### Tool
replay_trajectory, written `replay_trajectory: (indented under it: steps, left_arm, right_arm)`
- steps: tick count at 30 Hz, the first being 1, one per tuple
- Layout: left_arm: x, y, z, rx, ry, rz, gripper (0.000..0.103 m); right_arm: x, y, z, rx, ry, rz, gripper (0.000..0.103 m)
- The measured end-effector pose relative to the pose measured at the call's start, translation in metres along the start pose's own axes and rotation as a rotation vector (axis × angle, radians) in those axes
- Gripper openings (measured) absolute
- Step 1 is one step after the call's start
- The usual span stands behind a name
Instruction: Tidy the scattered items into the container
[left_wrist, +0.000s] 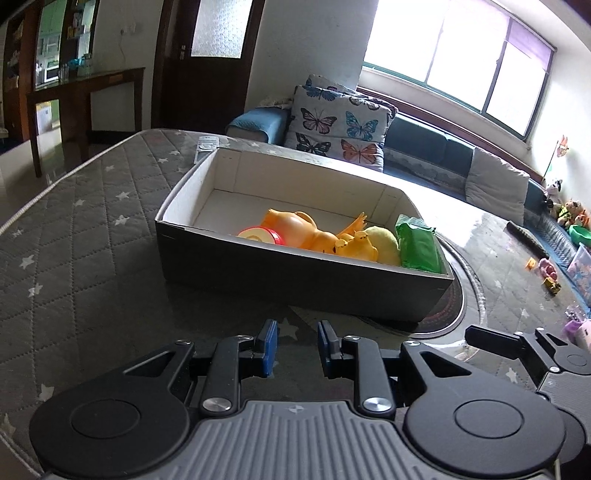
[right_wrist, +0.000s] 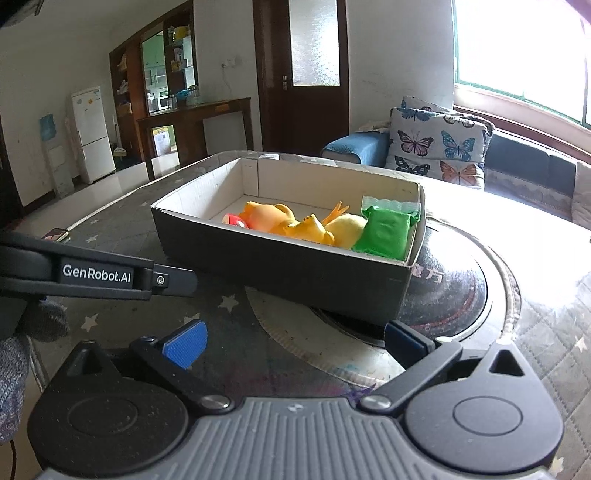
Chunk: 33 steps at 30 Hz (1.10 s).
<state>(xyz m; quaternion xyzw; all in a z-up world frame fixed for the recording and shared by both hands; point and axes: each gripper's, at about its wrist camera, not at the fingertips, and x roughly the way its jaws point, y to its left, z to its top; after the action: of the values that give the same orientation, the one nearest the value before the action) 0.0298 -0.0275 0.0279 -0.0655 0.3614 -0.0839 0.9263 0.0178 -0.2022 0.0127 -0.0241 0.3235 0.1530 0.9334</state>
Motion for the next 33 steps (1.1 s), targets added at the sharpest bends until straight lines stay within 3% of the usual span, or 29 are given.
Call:
replay_trajectory:
  steps: [17, 33]
  left_arm:
    - [0.005, -0.003, -0.006, 0.055, 0.011, 0.093, 0.030]
    - [0.008, -0.004, -0.007, 0.080, 0.012, 0.108, 0.030]
  right_arm:
    - [0.001, -0.001, -0.009, 0.038, 0.007, -0.011, 0.103]
    - [0.002, -0.002, -0.009, 0.058, 0.001, -0.017, 0.103]
